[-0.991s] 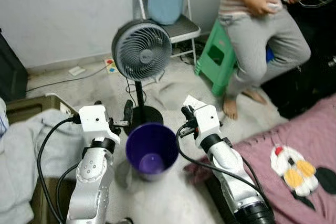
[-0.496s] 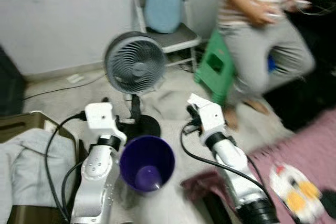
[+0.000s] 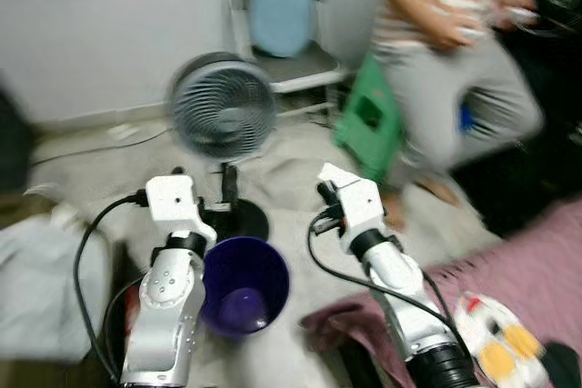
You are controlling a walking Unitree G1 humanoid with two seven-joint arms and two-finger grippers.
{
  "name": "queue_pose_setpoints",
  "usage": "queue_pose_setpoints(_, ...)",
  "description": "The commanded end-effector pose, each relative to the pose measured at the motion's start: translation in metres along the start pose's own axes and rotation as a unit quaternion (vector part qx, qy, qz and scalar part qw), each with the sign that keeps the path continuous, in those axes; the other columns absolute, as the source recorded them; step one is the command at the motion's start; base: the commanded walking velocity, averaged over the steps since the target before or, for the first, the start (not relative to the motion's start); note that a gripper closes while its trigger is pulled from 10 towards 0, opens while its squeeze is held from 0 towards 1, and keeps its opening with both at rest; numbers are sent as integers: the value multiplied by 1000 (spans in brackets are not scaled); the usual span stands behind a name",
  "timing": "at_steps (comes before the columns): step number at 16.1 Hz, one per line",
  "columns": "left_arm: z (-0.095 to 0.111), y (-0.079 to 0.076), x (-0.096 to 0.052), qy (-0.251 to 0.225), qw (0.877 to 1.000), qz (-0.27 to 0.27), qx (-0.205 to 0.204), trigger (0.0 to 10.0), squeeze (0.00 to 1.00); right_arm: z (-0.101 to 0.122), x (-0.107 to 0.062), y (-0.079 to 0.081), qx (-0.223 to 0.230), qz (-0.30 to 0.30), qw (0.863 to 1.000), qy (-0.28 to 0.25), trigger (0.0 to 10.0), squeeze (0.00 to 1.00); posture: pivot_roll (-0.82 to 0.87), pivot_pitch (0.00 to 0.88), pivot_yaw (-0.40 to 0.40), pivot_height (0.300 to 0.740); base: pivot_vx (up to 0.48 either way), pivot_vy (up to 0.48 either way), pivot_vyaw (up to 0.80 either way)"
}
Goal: Clean up the room
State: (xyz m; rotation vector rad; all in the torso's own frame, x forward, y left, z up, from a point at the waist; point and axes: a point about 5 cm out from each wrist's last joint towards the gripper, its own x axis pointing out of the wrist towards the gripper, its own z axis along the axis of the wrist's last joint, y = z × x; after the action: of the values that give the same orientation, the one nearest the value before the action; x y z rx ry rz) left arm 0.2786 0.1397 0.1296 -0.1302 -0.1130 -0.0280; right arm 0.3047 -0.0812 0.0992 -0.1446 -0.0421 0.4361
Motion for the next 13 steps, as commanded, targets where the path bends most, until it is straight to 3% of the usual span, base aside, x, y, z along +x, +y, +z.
queue_pose_setpoints(1, -3, 4, -2, 9, 1000, 11, 4, 10000, 0, 4, 1, 4, 0, 7, 1000, -10, 10000, 0, 30, 112, -43, 740, 0, 0, 800)
queue_pose_setpoints(6, -9, -4, -7, 20, 999, -31, -16, 10000, 0, -1, 2, 1, -16, -2, 1000, 4, 10000, 0, 25, 119, -45, 740, 0, 0, 739)
queue_pose_setpoints(13, -9, -9, -13, 13, 997, -75, -18, 10000, 0, -3, 4, -2, -7, -24, 1000, 12, 10000, 0, 27, 120, -44, 740, 0, 0, 0)
